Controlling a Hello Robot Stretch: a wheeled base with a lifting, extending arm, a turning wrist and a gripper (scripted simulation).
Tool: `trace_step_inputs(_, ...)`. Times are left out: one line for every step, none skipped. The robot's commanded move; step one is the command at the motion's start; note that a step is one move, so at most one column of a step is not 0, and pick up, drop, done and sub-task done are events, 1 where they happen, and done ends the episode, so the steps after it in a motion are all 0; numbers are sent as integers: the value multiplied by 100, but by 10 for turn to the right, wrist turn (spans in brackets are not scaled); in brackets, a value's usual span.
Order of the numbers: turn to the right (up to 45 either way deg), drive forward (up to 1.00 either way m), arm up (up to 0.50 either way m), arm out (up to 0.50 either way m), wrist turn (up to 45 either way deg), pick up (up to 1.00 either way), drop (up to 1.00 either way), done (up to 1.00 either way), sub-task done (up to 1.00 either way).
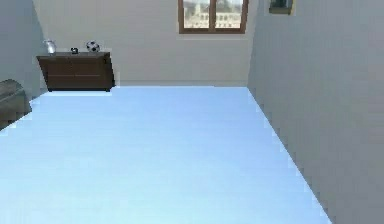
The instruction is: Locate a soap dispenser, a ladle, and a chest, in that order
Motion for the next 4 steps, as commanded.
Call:
trace_step_inputs(0,40,0,0,0,0,0,0,0)
trace_step_inputs(-450,0,0,0,0,0,0,0,0)
trace_step_inputs(-60,0,0,0,0,0,0,0,0)
trace_step_inputs(0,100,0,0,0,0,0,0,0)
